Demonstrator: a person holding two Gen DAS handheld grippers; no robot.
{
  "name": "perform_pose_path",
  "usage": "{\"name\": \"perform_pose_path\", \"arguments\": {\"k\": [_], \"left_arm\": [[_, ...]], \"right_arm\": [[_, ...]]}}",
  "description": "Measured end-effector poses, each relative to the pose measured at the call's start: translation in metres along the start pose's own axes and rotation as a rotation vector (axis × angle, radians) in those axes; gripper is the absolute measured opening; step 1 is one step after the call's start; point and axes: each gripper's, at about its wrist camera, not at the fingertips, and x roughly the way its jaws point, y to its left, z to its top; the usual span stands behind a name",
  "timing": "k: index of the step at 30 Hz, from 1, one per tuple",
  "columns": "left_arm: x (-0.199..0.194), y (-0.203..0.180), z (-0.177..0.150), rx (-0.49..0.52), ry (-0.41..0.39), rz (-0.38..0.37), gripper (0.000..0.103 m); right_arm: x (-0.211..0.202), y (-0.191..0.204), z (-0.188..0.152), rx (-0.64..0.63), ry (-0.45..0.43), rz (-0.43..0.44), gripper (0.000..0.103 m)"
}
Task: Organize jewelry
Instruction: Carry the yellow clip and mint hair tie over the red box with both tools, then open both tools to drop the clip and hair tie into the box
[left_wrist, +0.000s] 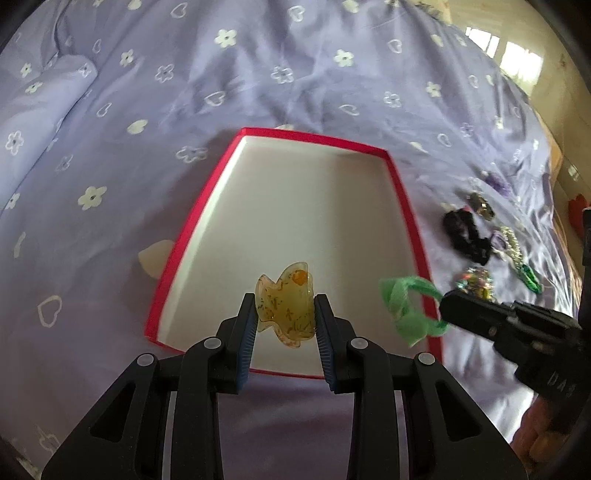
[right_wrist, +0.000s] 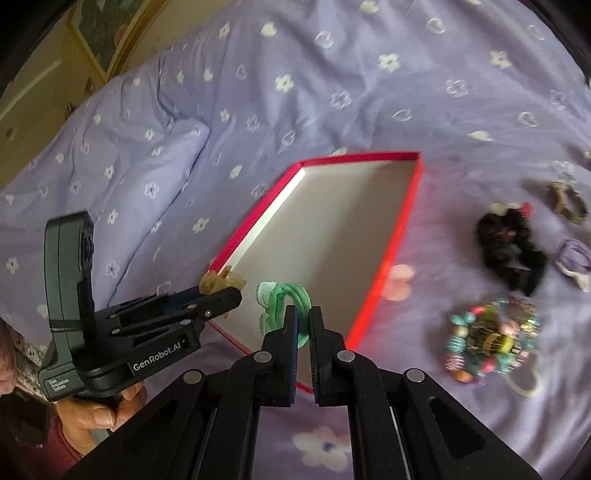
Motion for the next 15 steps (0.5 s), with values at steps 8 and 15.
{"name": "perform_pose_path", "arguments": {"k": [8,15], "left_arm": [[0.022,0.015,0.001,-0.011,0.059,0.018,0.029],[0.033,0.015,-0.004,-0.007,0.099,0.024,0.029]], "right_arm": [[0.036,0.008,0.001,-0.057,0.097,-0.024,0.005],[0.045,0.007,0.000,-0.094,0.155,-0.049,0.007]]}}
